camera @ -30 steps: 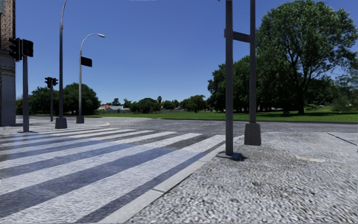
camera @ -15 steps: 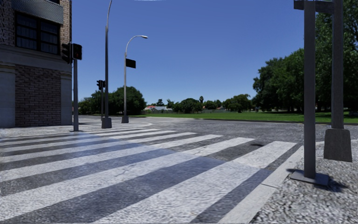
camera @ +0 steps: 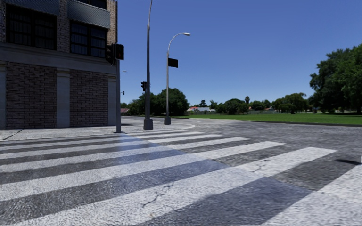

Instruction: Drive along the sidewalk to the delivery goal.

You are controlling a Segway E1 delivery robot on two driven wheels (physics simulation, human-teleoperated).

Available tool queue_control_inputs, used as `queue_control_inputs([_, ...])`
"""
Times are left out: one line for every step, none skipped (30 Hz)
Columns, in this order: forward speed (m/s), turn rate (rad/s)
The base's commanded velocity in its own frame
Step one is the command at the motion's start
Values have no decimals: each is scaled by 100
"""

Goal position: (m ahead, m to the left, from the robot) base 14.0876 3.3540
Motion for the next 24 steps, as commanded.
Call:
queue_control_inputs([156,57])
queue_control_inputs([156,57])
queue_control_inputs([156,57])
queue_control_inputs([156,57])
queue_control_inputs([156,57])
queue_control_inputs([156,57])
queue_control_inputs([156,57])
queue_control_inputs([156,57])
queue_control_inputs([156,57])
queue_control_inputs([156,57])
queue_control_inputs([156,57])
queue_control_inputs([156,57])
queue_control_inputs([155,57])
queue_control_inputs([155,57])
queue_control_inputs([155,57])
queue_control_inputs([155,57])
queue_control_inputs([155,57])
queue_control_inputs([155,57])
queue_control_inputs([155,57])
queue_control_inputs([155,57])
queue_control_inputs([155,57])
queue_control_inputs([155,57])
queue_control_inputs([155,57])
queue_control_inputs([155,57])
